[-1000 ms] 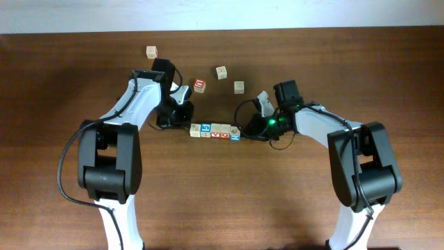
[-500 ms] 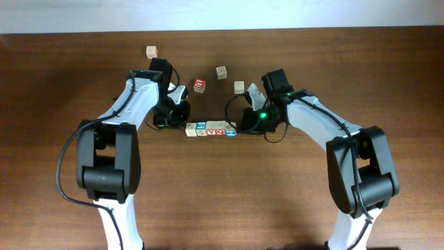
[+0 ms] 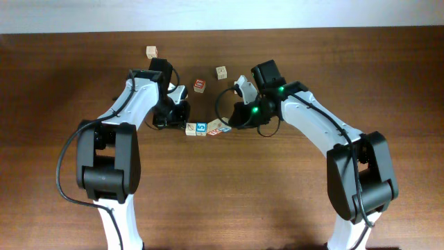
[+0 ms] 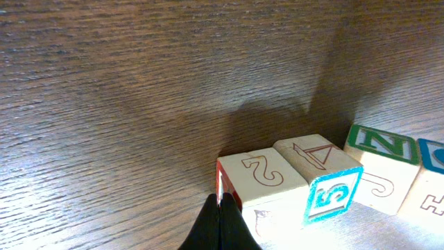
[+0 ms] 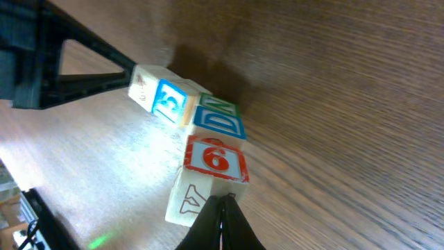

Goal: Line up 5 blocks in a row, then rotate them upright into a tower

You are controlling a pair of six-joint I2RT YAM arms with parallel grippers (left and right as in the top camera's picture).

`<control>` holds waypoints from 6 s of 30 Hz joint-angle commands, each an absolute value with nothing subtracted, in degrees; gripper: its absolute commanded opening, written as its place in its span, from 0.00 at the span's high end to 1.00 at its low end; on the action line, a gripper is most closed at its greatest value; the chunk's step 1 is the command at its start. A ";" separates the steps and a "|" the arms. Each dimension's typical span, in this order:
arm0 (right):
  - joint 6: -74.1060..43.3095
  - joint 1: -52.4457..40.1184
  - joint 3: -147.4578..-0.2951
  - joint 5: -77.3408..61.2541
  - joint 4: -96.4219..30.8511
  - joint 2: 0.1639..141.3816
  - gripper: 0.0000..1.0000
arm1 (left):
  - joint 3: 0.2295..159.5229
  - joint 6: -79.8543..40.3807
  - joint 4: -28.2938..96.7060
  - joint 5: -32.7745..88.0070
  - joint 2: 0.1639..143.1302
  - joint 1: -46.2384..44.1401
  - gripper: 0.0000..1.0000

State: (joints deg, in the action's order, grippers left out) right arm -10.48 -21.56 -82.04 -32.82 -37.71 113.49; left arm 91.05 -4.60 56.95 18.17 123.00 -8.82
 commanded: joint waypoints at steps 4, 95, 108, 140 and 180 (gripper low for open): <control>-11.42 -23.51 -82.52 -32.01 -38.44 112.86 0.96 | 90.78 -4.69 57.08 24.40 121.91 -10.13 1.00; -27.64 -27.14 -84.29 -14.28 -56.38 109.34 0.96 | 126.26 -3.88 80.77 5.72 100.73 -2.17 0.55; -35.14 -32.60 -76.44 -9.19 -41.89 113.97 0.96 | 126.26 -6.26 81.21 5.76 106.24 -1.32 0.61; -35.40 -32.51 -76.42 -5.28 -35.46 114.93 0.96 | 126.26 -6.24 82.19 6.42 107.90 -1.34 0.61; -11.40 -10.11 -71.00 -43.11 -29.82 114.83 0.95 | 89.60 4.03 60.47 26.09 113.80 -1.32 1.00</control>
State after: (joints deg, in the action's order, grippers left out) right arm -11.68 -9.85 -72.01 -41.71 -30.85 113.34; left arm 93.17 1.48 62.87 20.03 113.27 -1.48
